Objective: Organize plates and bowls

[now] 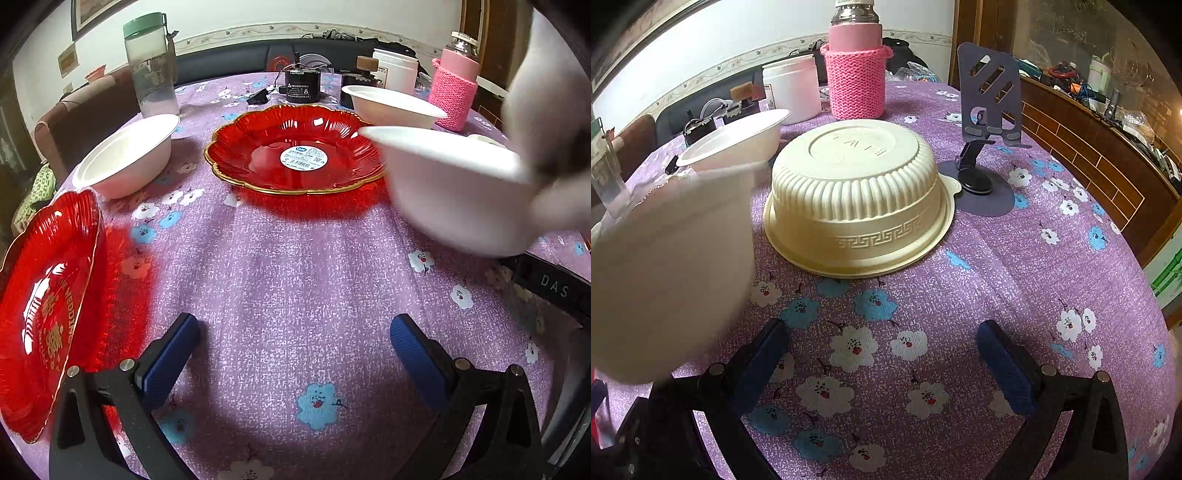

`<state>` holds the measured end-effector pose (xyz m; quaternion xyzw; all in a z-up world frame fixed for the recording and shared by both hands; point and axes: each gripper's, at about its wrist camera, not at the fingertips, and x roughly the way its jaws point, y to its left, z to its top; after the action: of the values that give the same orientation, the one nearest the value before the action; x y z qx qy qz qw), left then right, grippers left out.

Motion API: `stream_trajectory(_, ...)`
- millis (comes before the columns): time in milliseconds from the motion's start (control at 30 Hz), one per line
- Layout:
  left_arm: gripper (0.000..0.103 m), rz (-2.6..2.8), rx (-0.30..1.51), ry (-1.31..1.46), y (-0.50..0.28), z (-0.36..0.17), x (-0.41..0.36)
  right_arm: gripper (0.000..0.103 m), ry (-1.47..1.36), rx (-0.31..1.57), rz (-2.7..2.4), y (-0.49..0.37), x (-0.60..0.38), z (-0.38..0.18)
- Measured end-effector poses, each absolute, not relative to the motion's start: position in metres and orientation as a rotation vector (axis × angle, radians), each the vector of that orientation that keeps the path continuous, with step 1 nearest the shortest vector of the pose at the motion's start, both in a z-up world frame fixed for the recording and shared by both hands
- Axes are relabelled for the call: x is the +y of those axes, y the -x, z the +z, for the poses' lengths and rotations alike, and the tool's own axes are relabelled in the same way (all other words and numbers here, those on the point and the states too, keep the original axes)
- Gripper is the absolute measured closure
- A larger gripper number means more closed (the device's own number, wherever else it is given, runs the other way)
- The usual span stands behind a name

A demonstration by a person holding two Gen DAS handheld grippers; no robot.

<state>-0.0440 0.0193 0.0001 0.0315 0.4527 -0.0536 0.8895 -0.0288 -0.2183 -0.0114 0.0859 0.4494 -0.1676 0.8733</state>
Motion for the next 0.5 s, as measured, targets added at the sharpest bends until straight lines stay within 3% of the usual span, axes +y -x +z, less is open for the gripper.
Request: stream_trajectory(500,0.0,-0.11,0.94,-0.065,0.0437,0.0008,0.0188,0.001,-0.179,0.939,-0.351,0.0287,-0.2182,-0.0128)
